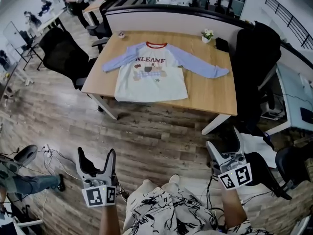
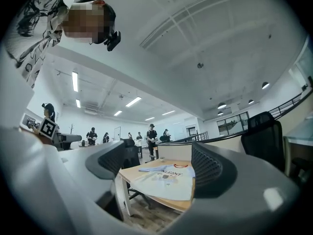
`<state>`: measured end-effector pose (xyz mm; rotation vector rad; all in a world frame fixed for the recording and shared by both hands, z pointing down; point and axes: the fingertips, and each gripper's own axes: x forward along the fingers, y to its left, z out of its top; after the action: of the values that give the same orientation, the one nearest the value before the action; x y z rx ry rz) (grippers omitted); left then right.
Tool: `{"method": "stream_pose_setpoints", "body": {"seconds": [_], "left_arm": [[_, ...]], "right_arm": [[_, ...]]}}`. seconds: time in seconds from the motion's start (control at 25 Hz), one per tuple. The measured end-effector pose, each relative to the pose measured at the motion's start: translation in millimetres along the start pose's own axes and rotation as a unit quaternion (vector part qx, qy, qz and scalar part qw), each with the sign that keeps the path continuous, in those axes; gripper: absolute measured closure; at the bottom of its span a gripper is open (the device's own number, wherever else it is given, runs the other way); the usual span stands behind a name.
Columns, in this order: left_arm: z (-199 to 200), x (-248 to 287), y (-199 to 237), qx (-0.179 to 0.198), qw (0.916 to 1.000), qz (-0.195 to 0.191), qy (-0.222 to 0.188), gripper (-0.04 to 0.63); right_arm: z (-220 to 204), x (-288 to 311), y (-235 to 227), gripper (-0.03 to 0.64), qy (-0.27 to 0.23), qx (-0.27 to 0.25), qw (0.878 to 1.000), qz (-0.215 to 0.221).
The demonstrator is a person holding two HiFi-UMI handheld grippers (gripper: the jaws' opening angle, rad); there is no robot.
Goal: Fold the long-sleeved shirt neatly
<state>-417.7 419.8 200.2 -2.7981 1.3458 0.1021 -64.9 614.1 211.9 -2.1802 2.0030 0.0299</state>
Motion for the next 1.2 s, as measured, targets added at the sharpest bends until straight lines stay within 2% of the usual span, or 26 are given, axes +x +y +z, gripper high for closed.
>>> {"method": "stream_pose_setpoints", "body": {"seconds": [0.16, 0.28, 0.4, 0.6, 0.8, 1.0, 1.2], "left_arm": [[-3, 1, -11, 0.02, 0.9997, 0.015, 0.008, 0.075], [-13, 8, -7, 0.015, 0.9995, 0.026, 0.01, 0.072], [-22, 25, 4, 0.014, 0.9991, 0.038, 0.007, 0.071], [-42, 84, 26, 0.004, 0.9997, 0.024, 0.005, 0.071], [-43, 156, 58, 0.003, 0.9997, 0.022, 0.0, 0.071], [-41, 219, 85, -0.001, 1.0, 0.002, -0.005, 0.071], [-57, 263, 104, -0.018, 0.9995, -0.014, 0.02, 0.072]], "right_arm": [[-11, 2, -10, 0.196, 0.011, 0.008, 1.0, 0.01], [-25, 10, -19, 0.196, 0.018, 0.02, 1.0, 0.002], [-39, 26, -25, 0.196, 0.035, 0.008, 0.999, -0.002], [-50, 77, -37, 0.196, 0.038, -0.006, 0.999, -0.014], [-29, 151, -39, 0.196, 0.028, -0.048, 0.998, -0.018], [-17, 222, -39, 0.196, 0.007, -0.047, 0.999, -0.022], [-17, 262, -39, 0.196, 0.009, -0.077, 0.996, -0.033]]}}
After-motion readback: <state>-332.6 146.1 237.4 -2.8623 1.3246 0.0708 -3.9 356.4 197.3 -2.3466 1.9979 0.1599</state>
